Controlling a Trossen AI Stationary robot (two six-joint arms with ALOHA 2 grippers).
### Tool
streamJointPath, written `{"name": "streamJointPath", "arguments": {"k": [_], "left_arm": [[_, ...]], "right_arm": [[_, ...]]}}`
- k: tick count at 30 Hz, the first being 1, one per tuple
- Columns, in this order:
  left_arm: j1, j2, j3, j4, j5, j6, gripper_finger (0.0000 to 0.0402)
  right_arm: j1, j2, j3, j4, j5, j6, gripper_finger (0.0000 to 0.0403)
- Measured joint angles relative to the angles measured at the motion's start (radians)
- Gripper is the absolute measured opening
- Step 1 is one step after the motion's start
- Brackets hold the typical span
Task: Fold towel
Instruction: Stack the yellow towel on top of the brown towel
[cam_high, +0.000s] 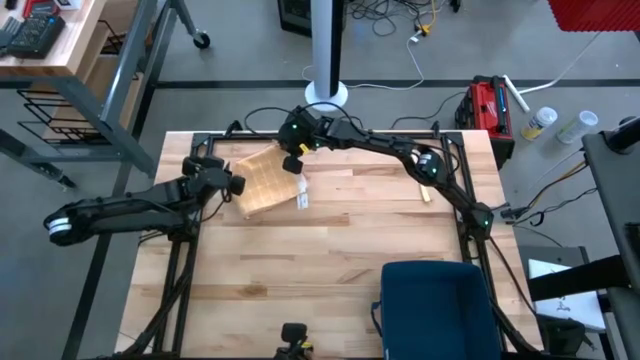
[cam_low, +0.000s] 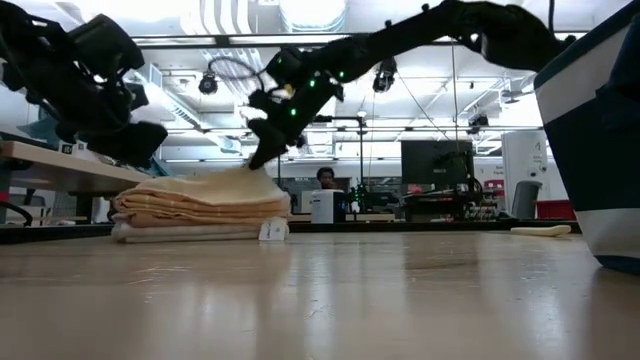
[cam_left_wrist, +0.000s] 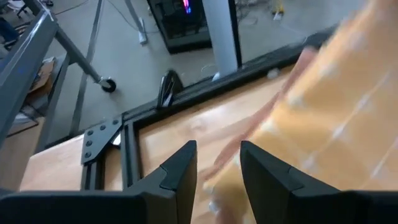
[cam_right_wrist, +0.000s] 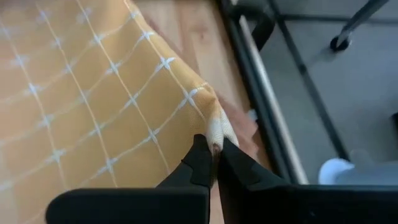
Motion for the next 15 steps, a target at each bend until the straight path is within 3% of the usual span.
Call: {"name": "streamJointPath", "arguments": {"k": [4, 13, 15], "left_arm": [[0.001, 0.016, -0.007, -0.027, -0.037, -0.014, 0.0114], [0.002, 0.034, -0.008, -0.03, -0.114, -0.063, 0.0114], [0.002, 0.021, -0.006, -0.022, -0.093, -0.072, 0.0114]], "right_arm": [[-0.001, -0.028, 0.001, 0.012, 0.049, -0.048, 0.0], [0.004, -0.011, -0.002, 0.079, 0.047, -0.182, 0.0], [0.007, 0.007, -0.005, 0.091, 0.039, -0.226, 0.0]]}}
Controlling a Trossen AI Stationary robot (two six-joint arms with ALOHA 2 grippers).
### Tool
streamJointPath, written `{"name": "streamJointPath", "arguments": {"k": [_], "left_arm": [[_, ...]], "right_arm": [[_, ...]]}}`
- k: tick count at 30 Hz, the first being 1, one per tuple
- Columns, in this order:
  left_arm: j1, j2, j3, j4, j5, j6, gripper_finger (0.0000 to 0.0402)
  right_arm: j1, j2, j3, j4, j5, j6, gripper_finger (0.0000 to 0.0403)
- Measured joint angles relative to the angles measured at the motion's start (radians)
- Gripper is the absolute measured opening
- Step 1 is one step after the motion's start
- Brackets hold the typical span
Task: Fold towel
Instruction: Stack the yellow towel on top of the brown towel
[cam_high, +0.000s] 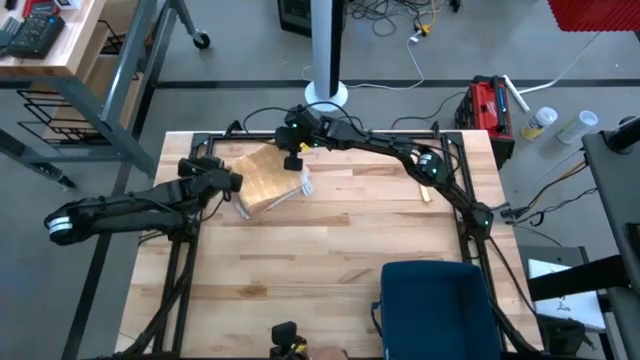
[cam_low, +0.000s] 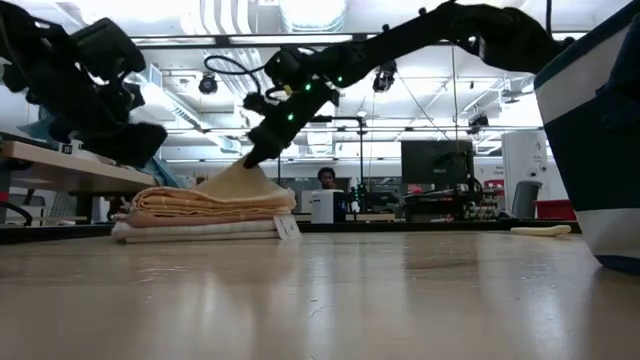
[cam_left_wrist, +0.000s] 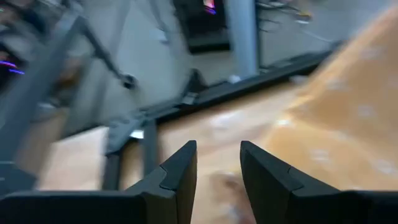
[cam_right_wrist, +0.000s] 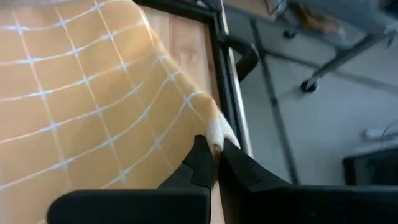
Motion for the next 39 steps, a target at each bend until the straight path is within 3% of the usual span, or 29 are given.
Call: {"name": "streamJointPath", "arguments": {"k": [4, 10, 15, 20, 29, 31, 35, 39], "left_arm": [[0.009, -0.033, 0.067, -0.004, 0.216, 0.028, 0.0111], [0.072, -0.048, 0.182, -0.092, 0.383, 0.104, 0.0081], [0.112, -0.029, 0.176, -0.098, 0.366, 0.117, 0.0057], [0.124, 0.008, 0.098, -0.088, 0.3, 0.11, 0.0044], [0.137, 0.055, 0.06, -0.024, 0.306, 0.102, 0.0049], [0.137, 0.058, 0.061, -0.019, 0.307, 0.105, 0.0049], [0.137, 0.06, 0.061, 0.02, 0.306, 0.102, 0.0043], [0.138, 0.076, 0.062, 0.047, 0.304, 0.102, 0.0037]], "right_arm": [[0.001, 0.03, 0.002, 0.019, 0.0, -0.041, 0.0], [0.001, 0.066, 0.003, 0.023, 0.001, -0.103, 0.0], [0.001, 0.067, 0.006, 0.031, 0.036, -0.071, 0.002], [-0.001, 0.061, 0.072, -0.008, 0.165, -0.002, 0.0087], [0.021, 0.04, 0.097, 0.024, 0.16, 0.076, 0.0169], [0.027, 0.036, 0.097, 0.014, 0.098, 0.11, 0.0174], [0.048, 0.044, 0.088, -0.007, -0.223, 0.302, 0.0162], [0.097, 0.098, 0.085, 0.013, -0.257, 0.389, 0.0132]]}}
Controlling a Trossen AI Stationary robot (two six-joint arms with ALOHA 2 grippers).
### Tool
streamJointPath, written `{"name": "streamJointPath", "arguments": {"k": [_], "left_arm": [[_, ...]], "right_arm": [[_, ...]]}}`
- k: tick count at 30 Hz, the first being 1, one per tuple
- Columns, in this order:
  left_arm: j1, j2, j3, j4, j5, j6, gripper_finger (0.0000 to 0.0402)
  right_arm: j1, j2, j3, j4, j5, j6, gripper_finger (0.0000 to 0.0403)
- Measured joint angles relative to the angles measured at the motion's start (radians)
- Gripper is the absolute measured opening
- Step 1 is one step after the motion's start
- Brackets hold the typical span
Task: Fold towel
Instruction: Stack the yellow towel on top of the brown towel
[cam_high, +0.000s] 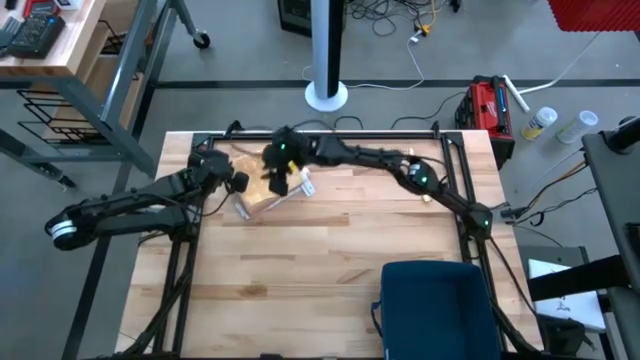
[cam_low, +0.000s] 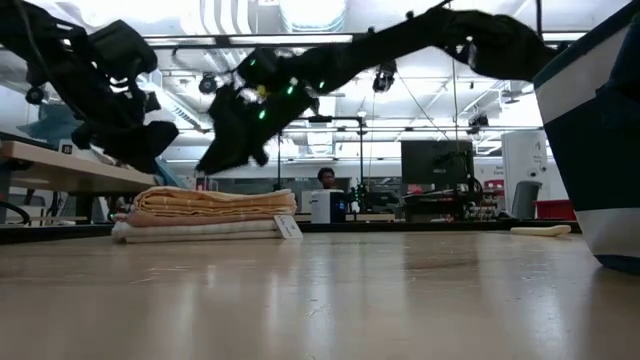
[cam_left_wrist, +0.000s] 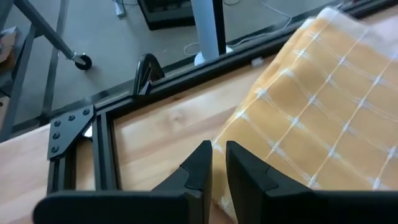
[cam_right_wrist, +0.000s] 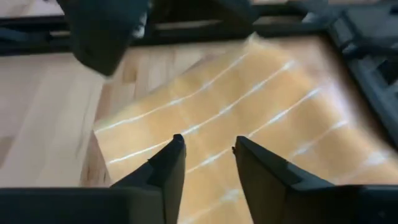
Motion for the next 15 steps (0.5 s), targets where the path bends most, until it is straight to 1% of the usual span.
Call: {"name": "streamJointPath", "arguments": {"k": [4, 8, 11, 15], "left_arm": [[0.0, 0.037, 0.0, 0.022, 0.001, 0.0, 0.0038], [0.003, 0.101, -0.01, 0.056, -0.002, 0.0, 0.0037], [0.012, 0.16, -0.035, 0.127, -0.045, 0.024, 0.0033], [0.034, 0.246, -0.086, 0.306, -0.061, 0.031, 0.0027]], "right_arm": [[0.04, 0.049, -0.003, 0.009, 0.033, 0.056, 0.0099], [0.069, 0.062, -0.002, -0.056, 0.036, 0.076, 0.0066], [0.083, 0.062, -0.002, -0.129, 0.037, 0.073, 0.0041], [0.099, 0.062, -0.002, -0.188, 0.045, 0.076, 0.0011]]}}
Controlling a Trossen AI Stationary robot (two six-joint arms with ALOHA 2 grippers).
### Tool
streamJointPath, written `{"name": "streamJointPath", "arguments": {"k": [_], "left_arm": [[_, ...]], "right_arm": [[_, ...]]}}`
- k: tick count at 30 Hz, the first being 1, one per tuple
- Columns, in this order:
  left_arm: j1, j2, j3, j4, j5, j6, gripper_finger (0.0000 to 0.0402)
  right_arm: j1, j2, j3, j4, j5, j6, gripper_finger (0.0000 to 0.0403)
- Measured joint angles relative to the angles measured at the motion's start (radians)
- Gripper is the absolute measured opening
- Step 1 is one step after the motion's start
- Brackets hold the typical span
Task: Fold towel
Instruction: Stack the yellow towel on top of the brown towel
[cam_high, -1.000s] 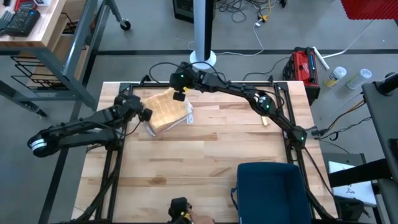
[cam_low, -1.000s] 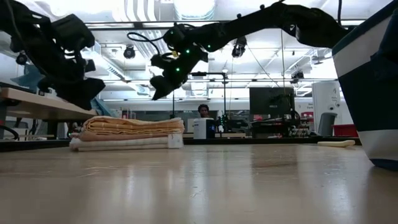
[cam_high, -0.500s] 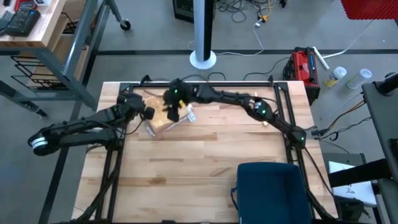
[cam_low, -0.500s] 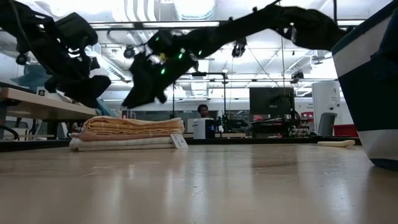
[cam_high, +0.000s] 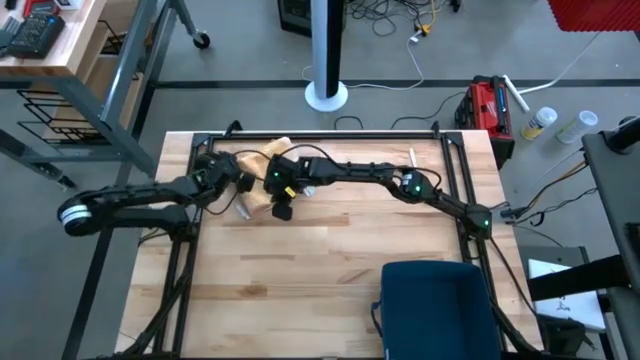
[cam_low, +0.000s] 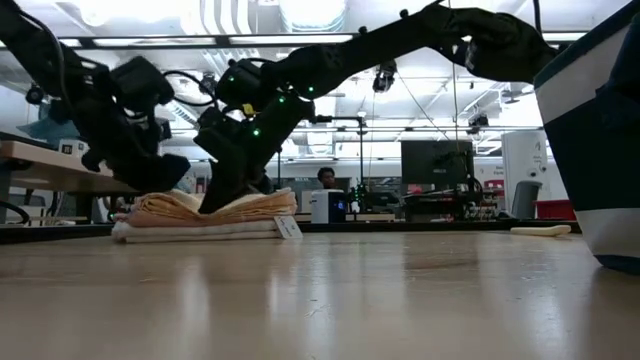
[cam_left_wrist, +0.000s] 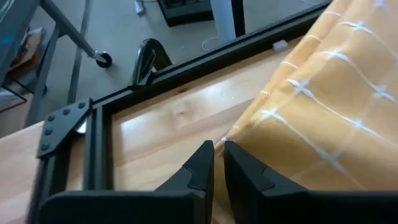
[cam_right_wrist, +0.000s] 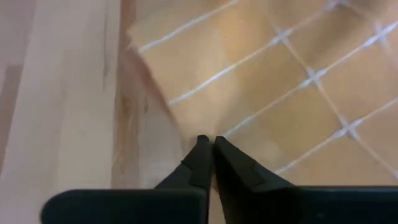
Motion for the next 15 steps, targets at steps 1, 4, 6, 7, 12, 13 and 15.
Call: {"name": "streamJointPath", "arguments": {"k": [1, 4, 6, 7, 12, 13, 15], "left_arm": [[0.005, 0.023, -0.009, 0.038, 0.0, 0.003, 0.0025], [0.029, 0.079, -0.013, 0.054, -0.008, 0.022, 0.0021], [0.043, 0.1, -0.006, 0.001, -0.015, 0.017, 0.0021], [0.047, 0.103, 0.002, -0.039, -0.016, 0.007, 0.0022], [0.048, 0.062, 0.038, -0.145, 0.001, -0.04, 0.0021], [0.048, 0.047, 0.045, -0.144, 0.029, -0.041, 0.0021], [0.047, 0.016, 0.055, -0.146, 0.1, -0.044, 0.0021]], "right_arm": [[0.005, 0.0, -0.003, -0.007, 0.006, 0.006, 0.0006], [0.009, 0.0, -0.005, -0.051, 0.042, 0.009, 0.0003], [0.008, 0.0, -0.005, -0.102, 0.07, 0.006, 0.0003], [0.008, 0.0, -0.006, -0.129, 0.079, -0.001, 0.0001], [0.006, -0.008, -0.007, -0.193, 0.127, -0.014, 0.0002], [0.006, -0.013, -0.007, -0.193, 0.127, -0.014, 0.0001], [0.007, -0.021, -0.005, -0.19, 0.127, -0.014, 0.0001]]}}
